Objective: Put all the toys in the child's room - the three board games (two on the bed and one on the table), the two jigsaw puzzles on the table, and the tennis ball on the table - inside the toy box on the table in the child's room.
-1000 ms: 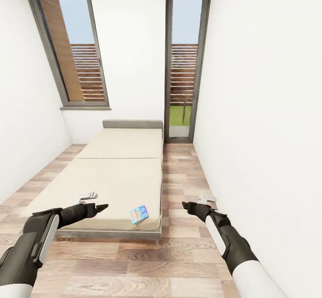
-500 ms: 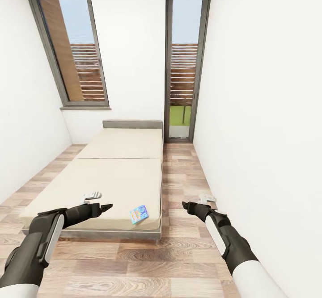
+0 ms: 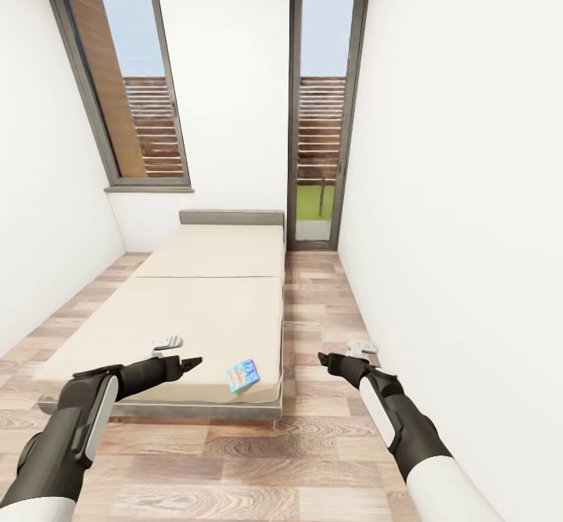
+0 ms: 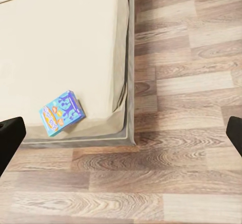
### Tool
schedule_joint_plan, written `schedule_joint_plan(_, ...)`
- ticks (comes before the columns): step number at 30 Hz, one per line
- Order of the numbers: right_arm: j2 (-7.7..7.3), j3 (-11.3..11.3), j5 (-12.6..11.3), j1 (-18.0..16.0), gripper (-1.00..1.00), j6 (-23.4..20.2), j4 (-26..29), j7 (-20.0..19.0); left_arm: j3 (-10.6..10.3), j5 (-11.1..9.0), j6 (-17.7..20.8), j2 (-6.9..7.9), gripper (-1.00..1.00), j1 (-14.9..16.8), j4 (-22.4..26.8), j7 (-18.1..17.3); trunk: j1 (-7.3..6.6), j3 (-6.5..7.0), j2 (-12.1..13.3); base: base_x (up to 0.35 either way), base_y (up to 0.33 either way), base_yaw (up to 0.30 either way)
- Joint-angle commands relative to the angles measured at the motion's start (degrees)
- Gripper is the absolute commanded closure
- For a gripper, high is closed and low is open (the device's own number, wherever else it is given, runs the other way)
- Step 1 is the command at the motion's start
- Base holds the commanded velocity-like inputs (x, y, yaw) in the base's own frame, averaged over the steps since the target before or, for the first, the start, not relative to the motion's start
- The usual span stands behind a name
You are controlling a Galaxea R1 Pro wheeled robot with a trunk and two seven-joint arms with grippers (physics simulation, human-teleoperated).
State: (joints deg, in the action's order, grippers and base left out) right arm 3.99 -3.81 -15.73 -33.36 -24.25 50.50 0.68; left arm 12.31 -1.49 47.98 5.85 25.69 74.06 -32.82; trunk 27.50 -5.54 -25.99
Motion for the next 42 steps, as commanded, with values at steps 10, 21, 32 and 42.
schedule_joint_plan(10, 0.03, 0.02, -0.27, -0.04, -1.00, -0.31, 0.17, 0.02, 0.08, -0.01, 0.39, -0.38, -1.00, 0.06, 0.03, -0.14, 2.23, -1.93, -4.15, 0.000, 0.000, -0.106)
schedule_joint_plan(21, 0.04, -0.03, -0.28, -0.04, -1.00, -0.35, 0.16, 0.02, 0.08, 0.00, 0.36, -0.40, -1.00, 0.06, 0.03, -0.14, 4.65, -3.90, -8.56, 0.000, 0.000, -0.149)
schedule_joint_plan(32, 0.08, -0.06, 0.06, -0.04, -1.00, -0.34, 0.21, 0.11, 0.08, 0.00, 0.36, -0.38, -1.00, 0.06, 0.03, -0.14, 7.07, -5.87, -12.97, 0.000, 0.000, -0.008)
schedule_joint_plan(42, 0.06, -0.03, -0.23, -0.04, -1.00, -0.28, 0.34, 0.11, 0.08, -0.04, 0.36, -0.40, -1.00, 0.06, 0.03, -0.14, 9.26, -7.67, -16.98, 0.000, 0.000, 0.000)
